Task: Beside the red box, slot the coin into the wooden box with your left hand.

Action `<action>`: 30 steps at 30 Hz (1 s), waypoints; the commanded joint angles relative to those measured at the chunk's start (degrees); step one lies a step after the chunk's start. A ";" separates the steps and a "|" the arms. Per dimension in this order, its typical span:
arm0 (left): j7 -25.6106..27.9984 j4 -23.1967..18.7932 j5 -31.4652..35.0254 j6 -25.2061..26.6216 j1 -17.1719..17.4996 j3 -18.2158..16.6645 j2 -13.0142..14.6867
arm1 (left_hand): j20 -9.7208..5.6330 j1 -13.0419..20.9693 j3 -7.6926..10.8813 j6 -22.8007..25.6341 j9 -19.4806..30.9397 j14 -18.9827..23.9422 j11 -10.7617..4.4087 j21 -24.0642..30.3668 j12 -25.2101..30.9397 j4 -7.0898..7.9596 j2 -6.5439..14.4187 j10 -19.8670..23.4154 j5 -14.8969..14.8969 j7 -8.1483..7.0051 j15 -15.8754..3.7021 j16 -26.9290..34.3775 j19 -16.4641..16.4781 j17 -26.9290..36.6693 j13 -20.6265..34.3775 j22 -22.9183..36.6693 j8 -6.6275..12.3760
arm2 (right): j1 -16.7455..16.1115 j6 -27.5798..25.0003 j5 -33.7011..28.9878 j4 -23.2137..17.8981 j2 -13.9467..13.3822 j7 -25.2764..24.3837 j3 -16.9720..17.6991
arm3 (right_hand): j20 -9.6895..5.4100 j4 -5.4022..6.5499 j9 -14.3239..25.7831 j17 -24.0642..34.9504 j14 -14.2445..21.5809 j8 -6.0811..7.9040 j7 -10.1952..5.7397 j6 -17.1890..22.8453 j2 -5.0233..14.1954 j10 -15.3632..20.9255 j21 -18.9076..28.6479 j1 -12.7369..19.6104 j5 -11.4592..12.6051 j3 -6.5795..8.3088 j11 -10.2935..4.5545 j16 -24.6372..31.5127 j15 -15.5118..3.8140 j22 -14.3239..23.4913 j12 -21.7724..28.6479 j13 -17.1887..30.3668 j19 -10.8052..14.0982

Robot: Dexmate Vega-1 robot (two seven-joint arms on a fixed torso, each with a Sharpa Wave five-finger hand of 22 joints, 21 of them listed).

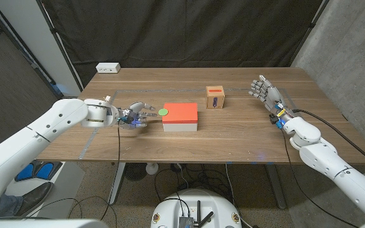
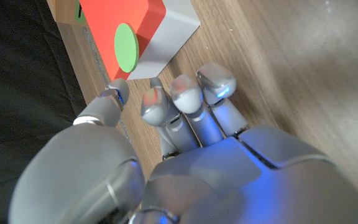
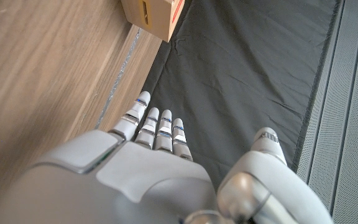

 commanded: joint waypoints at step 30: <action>-0.98 1.58 0.03 3.68 -3.39 2.23 -2.25 | -3.49 0.05 1.54 5.29 -1.80 0.67 0.08 0.16 0.49 0.23 1.24 0.52 -0.14 2.29 -0.03 1.30 0.57 -2.13 -1.88 0.05 -0.77 | -0.15 0.65 0.18 0.71 -0.17 0.33 0.39 | 0.09 -0.36 0.36 -0.17 0.49 0.24 -0.13 0.54 0.52 0.61 -0.67 0.11 -0.07 0.16 0.27 0.26 0.33 0.34 0.20 0.12 0.98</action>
